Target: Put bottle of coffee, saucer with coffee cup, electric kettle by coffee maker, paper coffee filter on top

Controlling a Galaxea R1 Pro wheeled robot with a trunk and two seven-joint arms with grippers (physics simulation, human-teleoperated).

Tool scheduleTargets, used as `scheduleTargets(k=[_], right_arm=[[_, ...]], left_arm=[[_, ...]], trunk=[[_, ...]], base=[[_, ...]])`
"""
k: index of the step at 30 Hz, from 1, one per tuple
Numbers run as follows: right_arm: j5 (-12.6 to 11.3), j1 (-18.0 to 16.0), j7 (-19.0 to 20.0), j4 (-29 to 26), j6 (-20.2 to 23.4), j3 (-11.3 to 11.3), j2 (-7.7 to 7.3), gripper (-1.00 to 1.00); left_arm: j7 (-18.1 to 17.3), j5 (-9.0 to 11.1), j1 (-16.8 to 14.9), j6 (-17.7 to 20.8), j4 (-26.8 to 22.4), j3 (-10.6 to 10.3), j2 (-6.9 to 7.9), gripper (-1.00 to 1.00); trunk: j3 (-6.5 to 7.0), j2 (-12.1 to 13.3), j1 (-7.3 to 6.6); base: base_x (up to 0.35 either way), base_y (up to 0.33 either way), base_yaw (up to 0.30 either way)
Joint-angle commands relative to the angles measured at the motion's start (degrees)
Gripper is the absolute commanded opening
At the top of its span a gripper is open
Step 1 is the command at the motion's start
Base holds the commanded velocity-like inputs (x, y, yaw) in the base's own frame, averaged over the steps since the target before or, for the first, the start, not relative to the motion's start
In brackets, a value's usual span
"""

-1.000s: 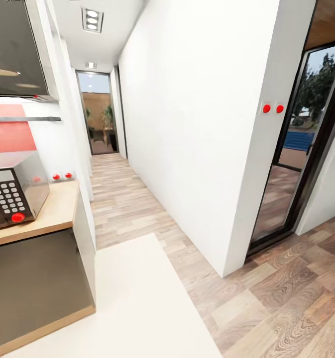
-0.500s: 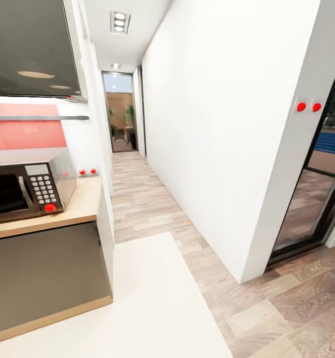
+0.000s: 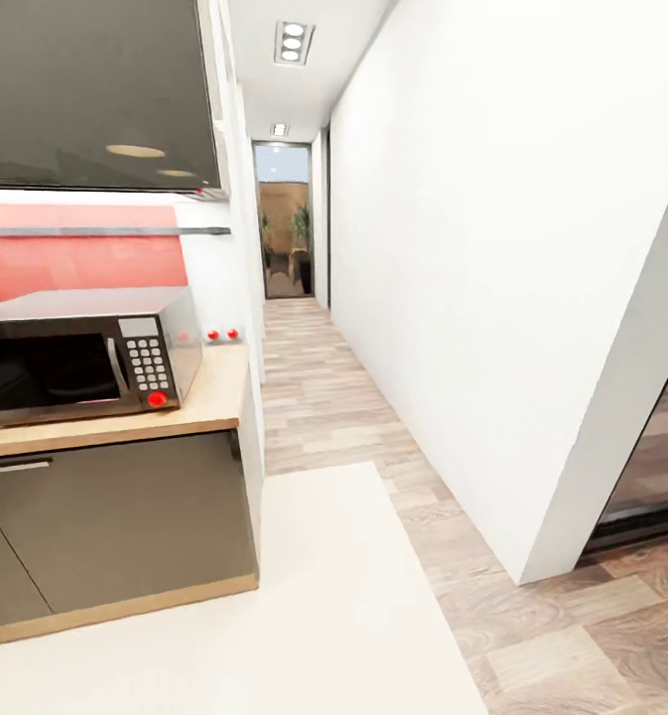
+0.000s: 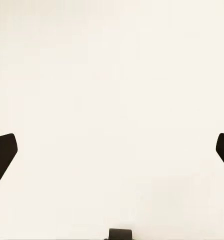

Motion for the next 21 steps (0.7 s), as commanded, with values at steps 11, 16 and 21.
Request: scheduleTargets(k=[11, 16, 21], right_arm=[[0.2, 0.0, 0.0, 2.4, -0.3, -1.6, 0.08, 1.0], [0.3, 0.0, 0.0, 2.9, -0.3, -1.3, 0.07, 1.0], [0.5, 0.0, 0.1, 2.9, -0.3, -1.0, 0.07, 1.0]], left_arm=[[-0.6, 0.2, 0.7, -0.2, 0.4, 6.4, 0.39, 1.0], [-0.7, 0.1, 0.7, -0.2, 0.9, 6.3, 0.59, 1.0], [-0.7, -2.1, 0.7, -0.2, 1.2, 6.3, 0.64, 1.0]], trunk=[[-0.61, 0.0, 0.0], [-0.86, 0.0, 0.0], [-1.11, 0.0, 0.0]], base=[[0.0, 0.0, 0.261], [0.0, 0.0, 0.259], [0.0, 0.0, 0.259]])
